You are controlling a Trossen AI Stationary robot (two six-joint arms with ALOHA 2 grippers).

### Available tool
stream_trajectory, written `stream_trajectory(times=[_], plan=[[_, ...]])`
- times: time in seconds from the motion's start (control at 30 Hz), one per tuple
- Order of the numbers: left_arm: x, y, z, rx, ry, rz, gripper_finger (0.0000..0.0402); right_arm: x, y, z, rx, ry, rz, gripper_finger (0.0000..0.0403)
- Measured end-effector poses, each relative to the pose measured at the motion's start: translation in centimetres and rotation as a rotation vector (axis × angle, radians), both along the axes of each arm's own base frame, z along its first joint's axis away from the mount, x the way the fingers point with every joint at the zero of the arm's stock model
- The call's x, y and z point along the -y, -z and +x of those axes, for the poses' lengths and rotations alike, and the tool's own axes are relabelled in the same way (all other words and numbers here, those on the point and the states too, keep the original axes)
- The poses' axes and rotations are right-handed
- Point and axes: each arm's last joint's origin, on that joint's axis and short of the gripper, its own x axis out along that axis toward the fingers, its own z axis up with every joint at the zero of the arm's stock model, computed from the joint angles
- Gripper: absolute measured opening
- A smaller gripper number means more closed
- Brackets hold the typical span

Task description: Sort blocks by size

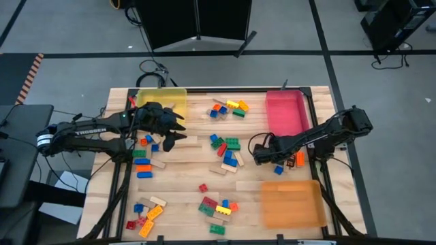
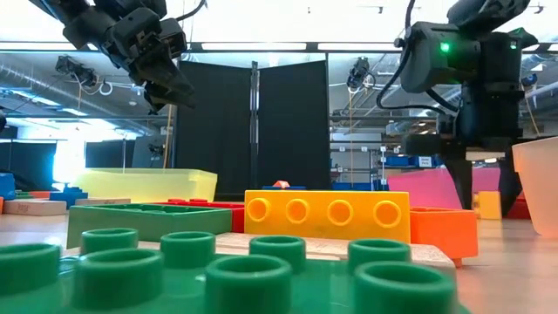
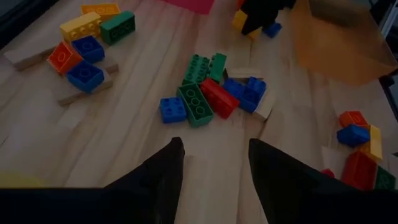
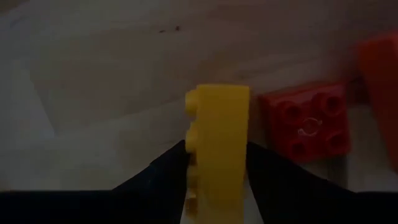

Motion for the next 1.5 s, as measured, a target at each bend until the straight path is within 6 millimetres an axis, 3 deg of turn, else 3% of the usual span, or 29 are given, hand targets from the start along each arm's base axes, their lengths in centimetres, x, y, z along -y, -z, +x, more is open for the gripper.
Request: stream_trajectory(times=[0.23,0.37,0.57,0.77,0.93,1.03,1.2,1.3,1.5], plan=[[0.0,0.0,0.0,-0.003,-0.006,-0.007,0.0188,0.0,0.0,0.1,-0.003,-0.026,-0.014,0.0104],[0.0,-0.1,0.1,0.010,-0.008,-0.006,0.0188,0.0,-0.8,0.7,0.031,-0.075,-0.026,0.0105],[0.0,-0.2,0.1,0.022,-0.021,-0.019,0.0188,-0.1,-3.9,1.2,0.076,-0.144,-0.049,0.0105],[-0.1,-0.4,0.2,0.043,-0.021,-0.012,0.0188,-1.3,-8.8,0.9,0.132,-0.232,-0.039,0.0105],[-0.1,-0.4,0.2,0.040,-0.036,0.000,0.0188,-4.6,-12.8,0.3,0.189,-0.310,-0.011,0.0105],[-0.3,-0.3,0.2,0.033,-0.073,0.024,0.0188,-7.6,-13.7,-0.3,0.209,-0.345,0.057,0.0105],[-0.4,-0.5,0.3,0.044,-0.116,0.056,0.0188,-13.6,-12.6,-1.8,0.246,-0.300,0.159,0.0105],[-0.5,-0.5,0.3,0.047,-0.126,0.063,0.0188,-16.8,-11.5,-2.2,0.289,-0.371,0.214,0.0105],[-0.5,-0.7,0.4,0.066,-0.126,0.069,0.0188,-19.9,-8.7,-2.9,0.179,-0.472,0.246,0.0105]])
